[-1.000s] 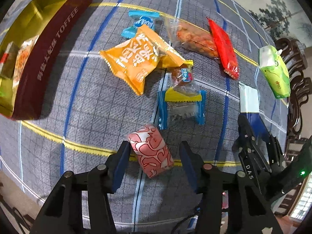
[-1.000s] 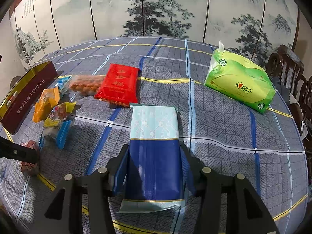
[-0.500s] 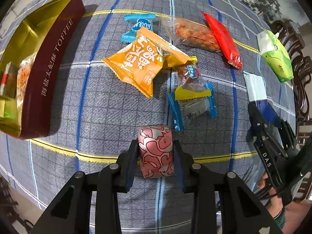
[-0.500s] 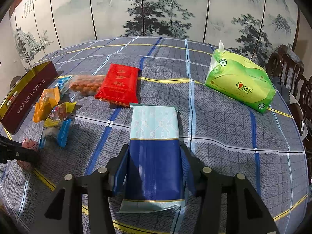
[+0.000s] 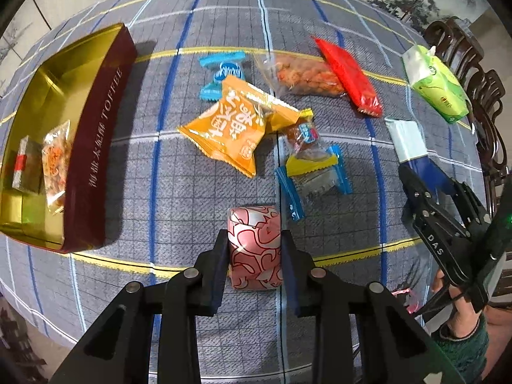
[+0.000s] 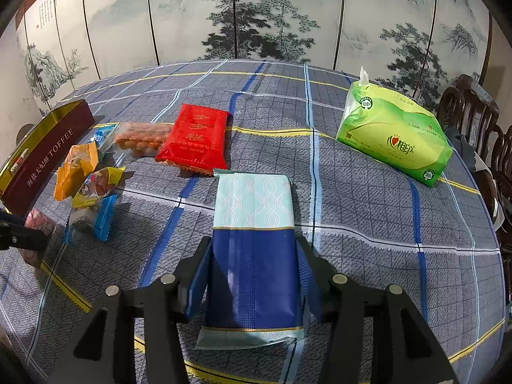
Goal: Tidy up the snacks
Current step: 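Carry the pink roll into the gold tin and open the left gripper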
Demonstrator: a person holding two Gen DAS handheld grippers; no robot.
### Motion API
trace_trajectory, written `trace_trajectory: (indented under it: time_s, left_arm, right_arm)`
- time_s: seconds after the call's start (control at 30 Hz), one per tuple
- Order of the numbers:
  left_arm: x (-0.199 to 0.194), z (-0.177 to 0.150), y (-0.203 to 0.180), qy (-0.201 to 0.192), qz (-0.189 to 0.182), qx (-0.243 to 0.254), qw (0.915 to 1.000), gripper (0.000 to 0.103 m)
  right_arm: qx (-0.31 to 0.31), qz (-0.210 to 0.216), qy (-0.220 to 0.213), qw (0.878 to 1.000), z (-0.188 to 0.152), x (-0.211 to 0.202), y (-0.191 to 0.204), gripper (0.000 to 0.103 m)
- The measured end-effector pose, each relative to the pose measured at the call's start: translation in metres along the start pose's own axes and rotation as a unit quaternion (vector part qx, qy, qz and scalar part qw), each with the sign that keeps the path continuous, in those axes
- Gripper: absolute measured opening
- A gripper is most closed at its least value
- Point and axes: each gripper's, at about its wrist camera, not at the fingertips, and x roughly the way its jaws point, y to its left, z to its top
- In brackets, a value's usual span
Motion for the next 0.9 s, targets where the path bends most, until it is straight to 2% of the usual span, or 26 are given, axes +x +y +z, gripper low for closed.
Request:
trace_trajectory:
  time_s: [0.27,0.53,0.77,0.9]
  left_arm:
    - [-0.032,0.009,0.009,-0.052,0.025,0.024,0.9980,0.027]
    - [-0.072,0.032,0.075,-0.104,0.081,0.004,0.9912,0.027]
    - [-0.073,0.035,0.136,-0.093,0.121,-0.020,0.9881,0.027]
    - [-0.060,0.030,0.158,-0.073,0.125,-0.024,0.9891,0.027]
  right_arm:
    - [0.000,0.000,0.000,1.000,0.000,0.000,0.000,0.053]
    - [0.001,0.000,0.000,1.000,0.000,0.000,0.000,0.053]
    - [0.001,0.000,0.000,1.000,0.000,0.000,0.000,0.053]
    - [0.001,0.000,0.000,1.000,0.000,0.000,0.000,0.053]
